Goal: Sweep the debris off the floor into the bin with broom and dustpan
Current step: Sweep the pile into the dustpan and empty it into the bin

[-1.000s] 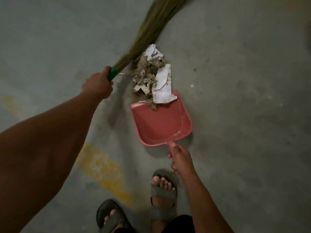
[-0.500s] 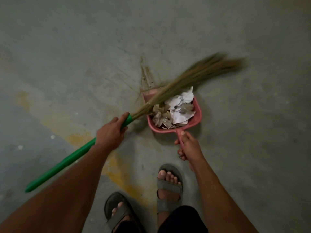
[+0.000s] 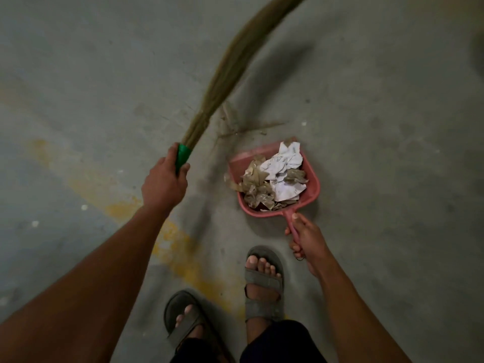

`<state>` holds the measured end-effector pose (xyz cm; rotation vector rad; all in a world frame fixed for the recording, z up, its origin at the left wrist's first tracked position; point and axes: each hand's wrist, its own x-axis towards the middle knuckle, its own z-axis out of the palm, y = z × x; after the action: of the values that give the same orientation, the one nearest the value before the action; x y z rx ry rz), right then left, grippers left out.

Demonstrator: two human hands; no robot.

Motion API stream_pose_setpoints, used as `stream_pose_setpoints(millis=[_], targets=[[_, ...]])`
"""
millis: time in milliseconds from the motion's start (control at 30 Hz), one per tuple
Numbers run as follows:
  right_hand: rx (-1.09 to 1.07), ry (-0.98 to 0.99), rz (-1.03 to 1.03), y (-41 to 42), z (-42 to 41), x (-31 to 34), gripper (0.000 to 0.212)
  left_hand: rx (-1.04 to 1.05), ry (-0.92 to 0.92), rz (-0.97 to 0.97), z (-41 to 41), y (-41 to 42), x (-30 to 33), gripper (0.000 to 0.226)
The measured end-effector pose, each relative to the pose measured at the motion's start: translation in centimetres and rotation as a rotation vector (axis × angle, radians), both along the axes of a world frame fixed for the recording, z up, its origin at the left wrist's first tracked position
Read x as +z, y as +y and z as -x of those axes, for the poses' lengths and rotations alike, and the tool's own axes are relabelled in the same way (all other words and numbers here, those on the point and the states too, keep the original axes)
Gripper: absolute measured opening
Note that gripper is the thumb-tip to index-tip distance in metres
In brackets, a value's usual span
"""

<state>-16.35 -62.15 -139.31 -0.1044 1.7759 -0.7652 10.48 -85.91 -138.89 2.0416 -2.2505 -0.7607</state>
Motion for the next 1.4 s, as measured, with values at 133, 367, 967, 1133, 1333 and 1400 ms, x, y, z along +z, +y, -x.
stream_pose_setpoints(millis=[133, 367, 967, 1133, 1333, 1400], targets=[[0.028, 0.010, -0.032, 1.0, 1.2, 0.7, 0.023, 0.124, -0.078, -0.027, -0.3, -2.0, -0.2, 0.061], [0.134, 0.133, -0.066, -1.2, 1.9, 1.3, 0.030, 0.100, -0.170, -0.216, -2.3, -1.6, -3.1, 0.066], [0.076, 0.126, -0.074, 0.0, 3.5, 2.3, 0.025, -0.266, 0.019, -0.127, -7.4, 11.5, -1.0, 0.068], [0.062, 0.128, -0.155, 3.8, 5.8, 2.8, 0.030, -0.129, 0.133, -0.055, -3.7, 8.2, -0.1, 0.065], [0.017, 0.143, -0.160, 4.8, 8.1, 2.7, 0.026, -0.109, -0.024, -0.236, 1.2, 2.0, -3.1, 0.067], [0.026, 0.172, -0.157, 4.4, 8.5, 2.4, 0.026, -0.188, -0.032, -0.288, 1.7, 1.9, -4.1, 0.067]])
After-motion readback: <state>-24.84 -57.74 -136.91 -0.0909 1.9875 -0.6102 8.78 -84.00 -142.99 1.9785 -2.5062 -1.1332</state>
